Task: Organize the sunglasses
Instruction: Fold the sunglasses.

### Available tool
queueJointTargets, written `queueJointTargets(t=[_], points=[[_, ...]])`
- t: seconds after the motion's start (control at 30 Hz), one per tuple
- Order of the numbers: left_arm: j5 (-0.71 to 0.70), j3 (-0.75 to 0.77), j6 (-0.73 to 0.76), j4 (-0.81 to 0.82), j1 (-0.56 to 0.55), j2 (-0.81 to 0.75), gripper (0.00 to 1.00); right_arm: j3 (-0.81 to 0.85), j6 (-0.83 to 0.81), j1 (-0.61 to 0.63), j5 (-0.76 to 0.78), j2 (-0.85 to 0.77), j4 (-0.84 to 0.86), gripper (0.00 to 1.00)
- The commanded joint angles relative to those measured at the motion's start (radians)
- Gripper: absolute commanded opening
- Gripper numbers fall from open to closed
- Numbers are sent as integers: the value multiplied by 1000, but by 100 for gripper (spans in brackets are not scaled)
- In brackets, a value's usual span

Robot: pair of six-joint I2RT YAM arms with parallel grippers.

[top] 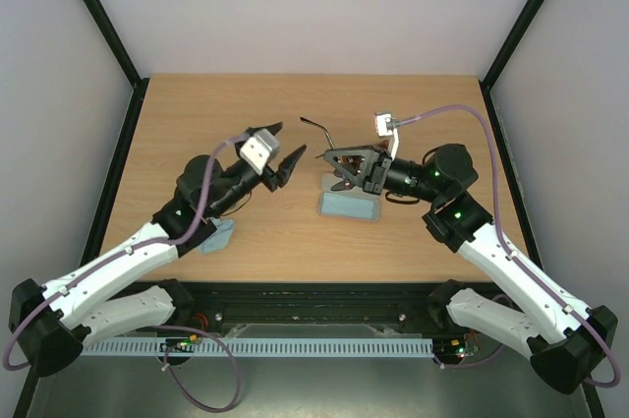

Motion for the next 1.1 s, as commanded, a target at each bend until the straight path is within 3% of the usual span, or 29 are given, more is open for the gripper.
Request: queueJointTargets(t=[0.0,0.07,0.13,0.27,0.43,0.67,0.9,1.07], points=[[-181,86,-524,-71,18,14,70,1,-37,0,-24,-12,96,1],[-218,148,-773,-182,34,44,75,11,-49,0,-54,-3,121,1],[-148,221,-924,-270,73,92,76,28,-66,0,-88,11,125,1],[91,329,-1051,-288,115,190,90,70,-93,0,-144,32,129,1],[278,364,-1201,-301,118,287,91,102,-128,0,-159,43,133,1],[442,221,-1584,-74,125,262,69,142,-207,0,-172,74,132,1],[454,145,-1760,76,131,222,44,199,-269,-1,-182,151,123,1],[490,103,-1860,219,141,238,33,204,-264,0,-188,182,143,1]])
